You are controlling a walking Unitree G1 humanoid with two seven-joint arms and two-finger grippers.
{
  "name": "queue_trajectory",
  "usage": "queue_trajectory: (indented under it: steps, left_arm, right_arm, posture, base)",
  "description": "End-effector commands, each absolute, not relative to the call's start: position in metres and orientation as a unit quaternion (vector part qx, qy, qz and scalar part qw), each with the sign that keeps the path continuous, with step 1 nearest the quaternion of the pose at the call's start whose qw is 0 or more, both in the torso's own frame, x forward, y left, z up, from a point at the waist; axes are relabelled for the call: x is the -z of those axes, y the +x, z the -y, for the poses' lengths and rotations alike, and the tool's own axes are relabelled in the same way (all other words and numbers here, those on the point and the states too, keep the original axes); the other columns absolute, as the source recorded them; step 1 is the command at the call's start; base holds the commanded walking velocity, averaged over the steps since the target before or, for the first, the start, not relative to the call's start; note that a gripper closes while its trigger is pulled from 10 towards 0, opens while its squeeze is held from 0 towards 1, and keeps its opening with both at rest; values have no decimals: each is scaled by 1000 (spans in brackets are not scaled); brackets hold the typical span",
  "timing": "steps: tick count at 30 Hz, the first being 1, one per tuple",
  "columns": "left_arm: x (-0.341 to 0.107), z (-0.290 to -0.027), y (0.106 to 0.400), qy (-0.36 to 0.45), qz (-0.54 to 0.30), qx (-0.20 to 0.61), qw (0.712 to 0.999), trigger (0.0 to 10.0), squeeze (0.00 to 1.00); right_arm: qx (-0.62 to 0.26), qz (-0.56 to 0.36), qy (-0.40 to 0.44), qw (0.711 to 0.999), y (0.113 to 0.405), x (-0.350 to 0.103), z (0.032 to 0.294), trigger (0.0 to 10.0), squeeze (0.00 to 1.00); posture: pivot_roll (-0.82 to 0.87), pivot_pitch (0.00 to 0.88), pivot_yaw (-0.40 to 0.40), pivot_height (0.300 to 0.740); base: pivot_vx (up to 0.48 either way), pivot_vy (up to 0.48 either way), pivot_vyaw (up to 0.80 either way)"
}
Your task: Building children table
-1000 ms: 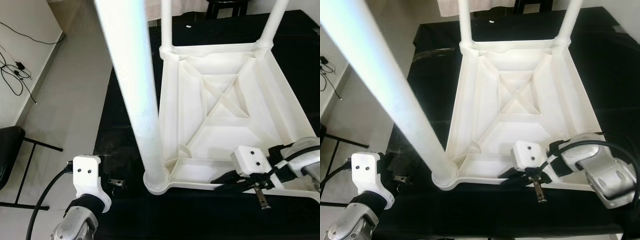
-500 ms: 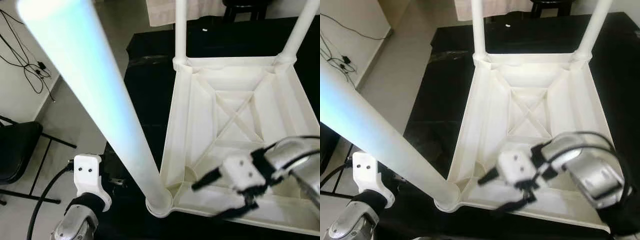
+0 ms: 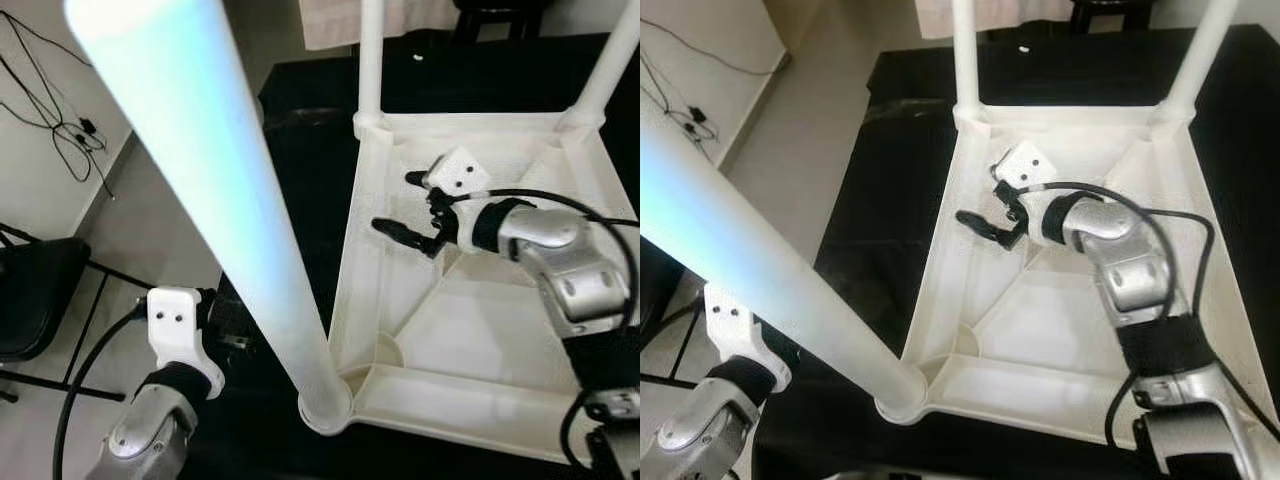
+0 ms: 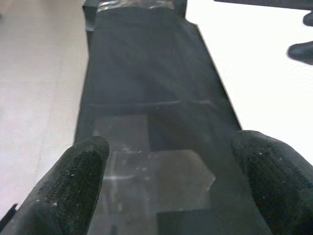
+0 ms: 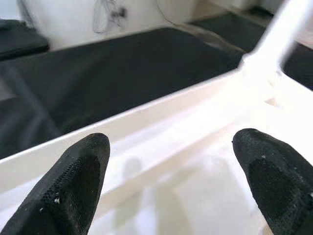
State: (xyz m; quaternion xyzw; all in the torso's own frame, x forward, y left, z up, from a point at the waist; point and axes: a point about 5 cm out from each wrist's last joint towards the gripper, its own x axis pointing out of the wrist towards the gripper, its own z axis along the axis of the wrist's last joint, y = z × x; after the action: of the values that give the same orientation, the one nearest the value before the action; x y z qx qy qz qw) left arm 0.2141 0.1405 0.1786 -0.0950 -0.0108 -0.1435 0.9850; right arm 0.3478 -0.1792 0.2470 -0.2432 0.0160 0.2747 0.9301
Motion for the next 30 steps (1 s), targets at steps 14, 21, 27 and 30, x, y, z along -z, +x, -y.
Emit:
queue_trajectory:
  steps: [14,21,27,30]
  left_arm:
    - [-198,-118,304,-108,-56,238,964,10000,0]
    - [-199,-109,328,-124,-87,246,957,10000,0]
    - [-202,-75,357,-79,-129,299,942,10000,0]
    - [-203,-65,364,-73,-138,318,935,10000,0]
  right_arm:
    - [-114,-15,-228,967,354,-238,185,10000,0]
    - [-58,-21,-227,972,354,-238,199,10000,0]
    - [-10,-27,-217,976,349,-243,214,10000,0]
    - [6,-29,-211,977,348,-243,215,10000,0]
  posture:
    - [-74,175,126,740]
    - [-86,182,136,740]
    - [-102,198,150,740]
    - [-102,203,154,740]
  base:
    - [0,0,0]
    - [0,0,0]
    - [0,0,0]
    - [0,0,0]
